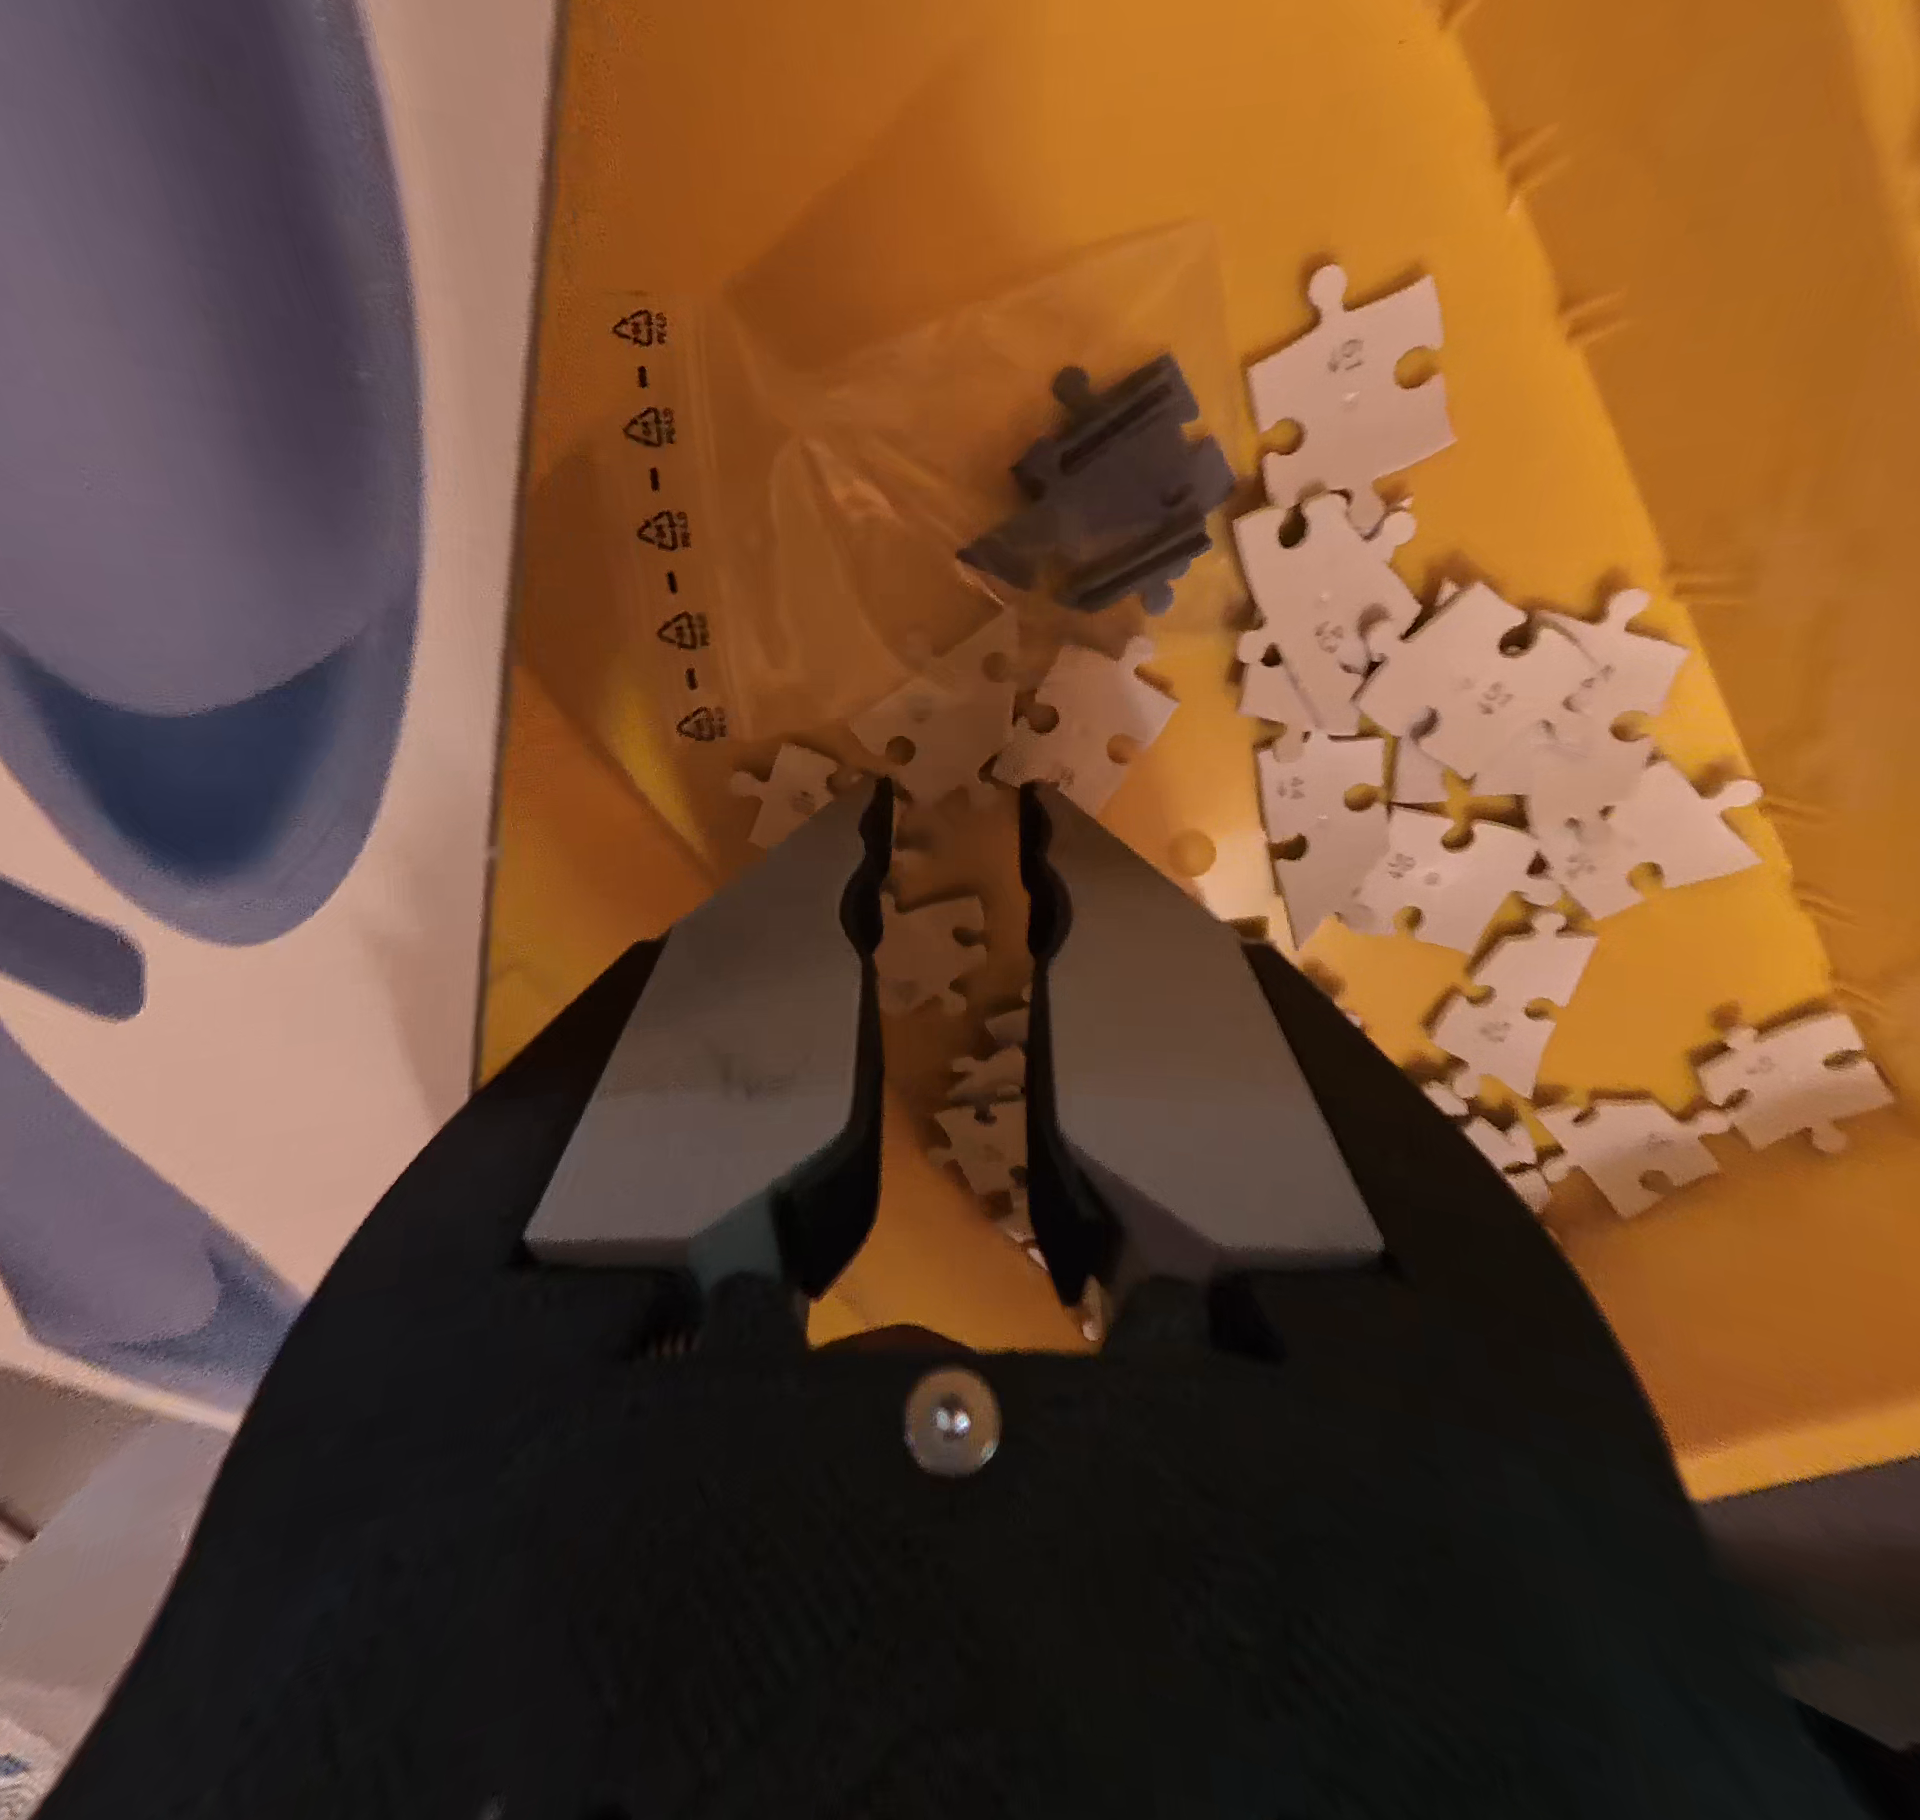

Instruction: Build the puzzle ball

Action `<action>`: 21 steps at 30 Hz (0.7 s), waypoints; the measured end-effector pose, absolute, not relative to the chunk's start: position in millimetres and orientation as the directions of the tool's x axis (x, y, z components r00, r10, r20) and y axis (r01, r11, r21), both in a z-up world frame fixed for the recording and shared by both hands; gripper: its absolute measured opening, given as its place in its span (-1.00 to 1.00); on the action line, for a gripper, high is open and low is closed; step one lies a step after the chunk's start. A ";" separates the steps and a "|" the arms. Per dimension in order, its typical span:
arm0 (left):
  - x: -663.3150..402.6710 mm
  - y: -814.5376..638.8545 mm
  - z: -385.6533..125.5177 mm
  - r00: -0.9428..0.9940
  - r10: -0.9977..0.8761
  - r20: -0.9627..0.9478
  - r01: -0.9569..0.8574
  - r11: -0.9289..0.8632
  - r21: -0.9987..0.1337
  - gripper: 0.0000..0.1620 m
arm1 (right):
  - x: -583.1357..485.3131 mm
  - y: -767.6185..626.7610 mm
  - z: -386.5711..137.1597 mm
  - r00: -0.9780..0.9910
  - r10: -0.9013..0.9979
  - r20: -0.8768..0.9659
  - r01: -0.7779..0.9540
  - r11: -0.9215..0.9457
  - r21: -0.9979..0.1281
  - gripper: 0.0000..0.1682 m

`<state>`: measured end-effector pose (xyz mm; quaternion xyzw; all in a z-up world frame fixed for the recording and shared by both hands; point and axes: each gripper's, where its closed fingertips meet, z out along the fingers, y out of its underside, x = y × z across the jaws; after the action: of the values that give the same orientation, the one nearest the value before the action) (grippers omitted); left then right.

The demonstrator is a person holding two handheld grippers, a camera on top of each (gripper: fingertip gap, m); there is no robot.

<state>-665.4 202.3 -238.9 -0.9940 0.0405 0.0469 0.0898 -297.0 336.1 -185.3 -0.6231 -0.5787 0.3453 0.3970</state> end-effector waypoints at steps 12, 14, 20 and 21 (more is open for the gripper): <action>-605.0 154.6 -246.0 0.955 -0.276 0.111 -0.280 -0.960 0.013 -0.86 | -296.2 336.0 -185.6 0.087 0.996 0.032 0.450 -0.011 -0.893 -0.48; -602.5 156.3 -242.7 0.953 -0.286 0.104 -0.288 -0.958 0.002 -0.80 | -296.5 336.0 -185.7 0.088 0.995 0.040 0.453 -0.005 -0.892 -0.48; -635.1 180.1 -230.8 0.984 -0.179 -0.027 -0.181 -0.978 -0.101 -0.72 | -295.6 336.9 -183.4 0.095 0.994 0.049 0.447 0.002 -0.895 -0.49; -642.7 187.2 -227.5 0.989 -0.140 -0.045 -0.145 -0.980 -0.138 -0.72 | -295.5 337.0 -183.4 0.095 0.994 0.048 0.446 0.001 -0.895 -0.49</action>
<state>-642.7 187.2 -227.5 -0.9948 0.0716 0.0176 0.0708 -295.5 337.0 -183.4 -0.6201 -0.5808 0.3394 0.4037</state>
